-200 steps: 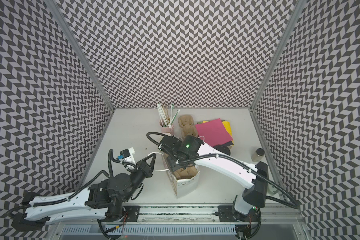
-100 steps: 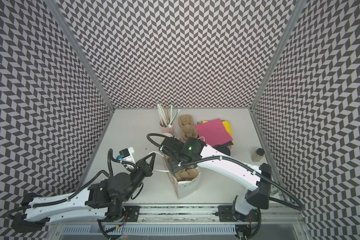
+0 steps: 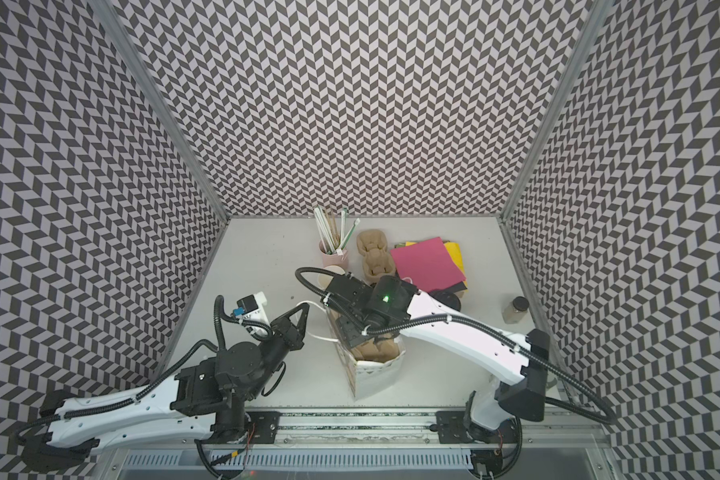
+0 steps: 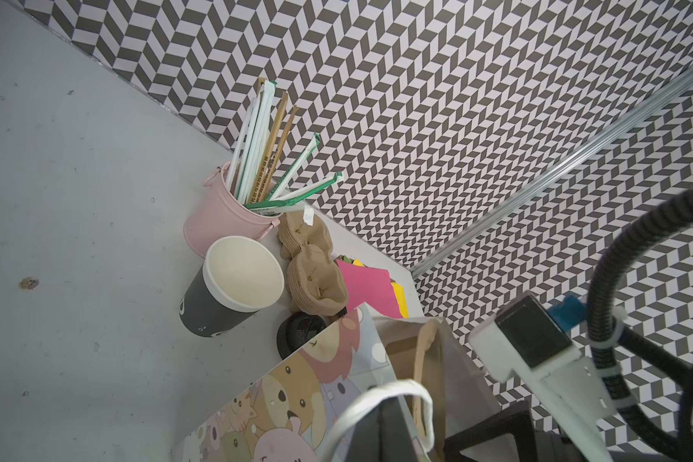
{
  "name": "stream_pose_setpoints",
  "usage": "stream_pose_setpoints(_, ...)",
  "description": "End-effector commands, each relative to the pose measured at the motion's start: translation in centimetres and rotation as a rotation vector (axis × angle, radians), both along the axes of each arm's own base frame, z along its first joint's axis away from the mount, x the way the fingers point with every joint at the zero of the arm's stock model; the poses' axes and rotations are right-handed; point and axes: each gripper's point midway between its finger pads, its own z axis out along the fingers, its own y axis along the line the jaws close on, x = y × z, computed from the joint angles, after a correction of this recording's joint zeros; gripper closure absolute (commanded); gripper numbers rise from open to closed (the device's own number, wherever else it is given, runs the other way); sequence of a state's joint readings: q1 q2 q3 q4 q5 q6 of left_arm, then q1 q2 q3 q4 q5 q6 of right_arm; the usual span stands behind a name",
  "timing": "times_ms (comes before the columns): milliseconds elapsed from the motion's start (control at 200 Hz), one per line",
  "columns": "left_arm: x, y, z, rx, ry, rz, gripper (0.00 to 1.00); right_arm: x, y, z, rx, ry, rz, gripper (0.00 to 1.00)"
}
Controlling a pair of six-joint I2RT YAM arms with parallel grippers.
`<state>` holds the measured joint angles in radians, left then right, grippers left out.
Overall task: Pack the takeout coffee
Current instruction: 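Push the pulp carrier into the bag with the right gripper while left holds bag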
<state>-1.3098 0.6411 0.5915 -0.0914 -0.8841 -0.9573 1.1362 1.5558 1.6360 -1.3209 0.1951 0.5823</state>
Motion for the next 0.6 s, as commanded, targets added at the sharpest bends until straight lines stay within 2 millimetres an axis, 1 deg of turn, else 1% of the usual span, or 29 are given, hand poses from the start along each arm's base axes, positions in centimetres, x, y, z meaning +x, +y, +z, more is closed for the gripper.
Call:
stream_pose_setpoints(0,0.2,0.5,0.9,0.005,-0.012,0.017,1.00,-0.3,-0.6,-0.5,-0.029,-0.011,0.020,0.28)
stream_pose_setpoints(230,0.2,0.5,0.6,0.008,-0.009,0.014,1.00,-0.7,-1.0,-3.0,-0.096,0.032,0.026,0.28)
stream_pose_setpoints(320,0.2,0.4,0.6,0.007,-0.010,0.012,1.00,-0.5,-1.3,-3.0,-0.110,0.015,0.022,0.27)
stream_pose_setpoints(456,0.3,0.2,0.6,0.010,-0.011,0.012,1.00,-0.2,-1.4,-2.5,-0.105,-0.009,0.023,0.27)
stream_pose_setpoints(496,0.3,0.2,0.6,0.012,-0.012,0.012,1.00,-0.2,-1.5,-2.7,-0.112,-0.006,0.025,0.27)
stream_pose_setpoints(596,0.3,-0.1,0.6,0.015,-0.012,0.006,1.00,-0.8,-1.7,-4.0,-0.138,0.034,0.024,0.27)
